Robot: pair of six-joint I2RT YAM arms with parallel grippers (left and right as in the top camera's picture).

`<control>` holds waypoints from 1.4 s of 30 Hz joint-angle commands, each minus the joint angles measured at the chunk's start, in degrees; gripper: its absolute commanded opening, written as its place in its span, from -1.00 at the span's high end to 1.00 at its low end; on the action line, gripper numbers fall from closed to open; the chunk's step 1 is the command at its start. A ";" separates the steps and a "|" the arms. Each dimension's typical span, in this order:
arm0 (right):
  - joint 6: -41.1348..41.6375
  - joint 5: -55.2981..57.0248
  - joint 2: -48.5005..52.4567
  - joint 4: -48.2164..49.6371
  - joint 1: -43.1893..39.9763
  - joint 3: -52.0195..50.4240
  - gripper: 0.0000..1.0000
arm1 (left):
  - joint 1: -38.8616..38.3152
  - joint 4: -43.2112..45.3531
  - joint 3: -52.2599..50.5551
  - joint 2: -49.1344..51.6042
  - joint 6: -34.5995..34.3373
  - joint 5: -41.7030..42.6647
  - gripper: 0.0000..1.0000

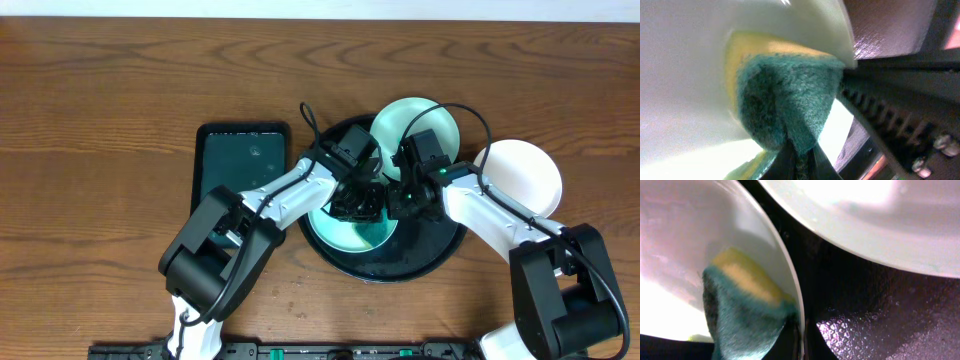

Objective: Clean dirty plates on tray and stack at the side

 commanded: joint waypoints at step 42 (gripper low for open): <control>-0.85 0.90 1.49 -0.15 0.66 -0.92 0.98 | 22.80 -23.50 -1.57 -24.11 4.28 -44.65 0.85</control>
